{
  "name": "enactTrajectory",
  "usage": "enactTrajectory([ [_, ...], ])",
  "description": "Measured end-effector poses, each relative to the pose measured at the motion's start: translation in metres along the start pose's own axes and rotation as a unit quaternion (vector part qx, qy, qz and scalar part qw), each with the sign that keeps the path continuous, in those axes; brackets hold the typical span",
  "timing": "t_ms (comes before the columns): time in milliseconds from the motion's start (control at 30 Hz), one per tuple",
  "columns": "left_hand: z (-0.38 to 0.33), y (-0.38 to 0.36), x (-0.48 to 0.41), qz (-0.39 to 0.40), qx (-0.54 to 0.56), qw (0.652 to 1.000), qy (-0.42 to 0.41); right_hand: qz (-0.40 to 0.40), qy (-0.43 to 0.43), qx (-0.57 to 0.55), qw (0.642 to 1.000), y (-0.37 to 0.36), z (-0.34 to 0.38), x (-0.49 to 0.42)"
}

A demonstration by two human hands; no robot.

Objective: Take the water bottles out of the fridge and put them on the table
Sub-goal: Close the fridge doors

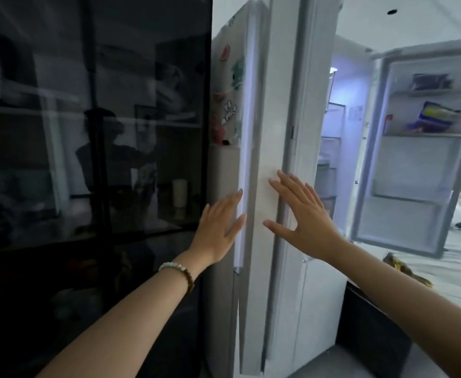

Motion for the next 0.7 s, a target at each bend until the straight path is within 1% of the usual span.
enactTrajectory([
  [100, -0.028, -0.017, -0.012, -0.022, 0.096, 0.995, 0.009, 0.026, -0.025, -0.019, 0.999, -0.005, -0.039, 0.01],
  [167, -0.032, -0.028, -0.015, -0.034, 0.132, 0.99, 0.027, 0.042, -0.015, -0.011, 0.999, -0.011, -0.054, 0.015],
  [267, -0.035, -0.034, -0.019, -0.039, 0.081, 0.996, 0.015, 0.037, 0.0, -0.016, 0.999, -0.015, -0.067, 0.02],
  [400, -0.053, -0.054, -0.034, -0.046, 0.047, 0.998, -0.013, -0.005, -0.005, -0.048, 0.999, -0.007, -0.097, 0.029],
  [600, -0.093, -0.112, -0.076, -0.033, -0.031, 0.997, -0.069, -0.045, -0.068, -0.129, 0.988, -0.003, -0.171, 0.041],
  [700, -0.112, -0.14, -0.107, -0.029, -0.13, 0.987, -0.093, -0.065, -0.118, -0.188, 0.973, -0.002, -0.211, 0.041],
])
Point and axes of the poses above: each hand's wrist, its own x-axis away from the middle knuckle, its own y-axis out of the back of the hand, z = x × y, the point moved 8 cm from there along -x, towards the middle knuckle, and after that the axes turned 1 degree about z, right-handed, at the moved point
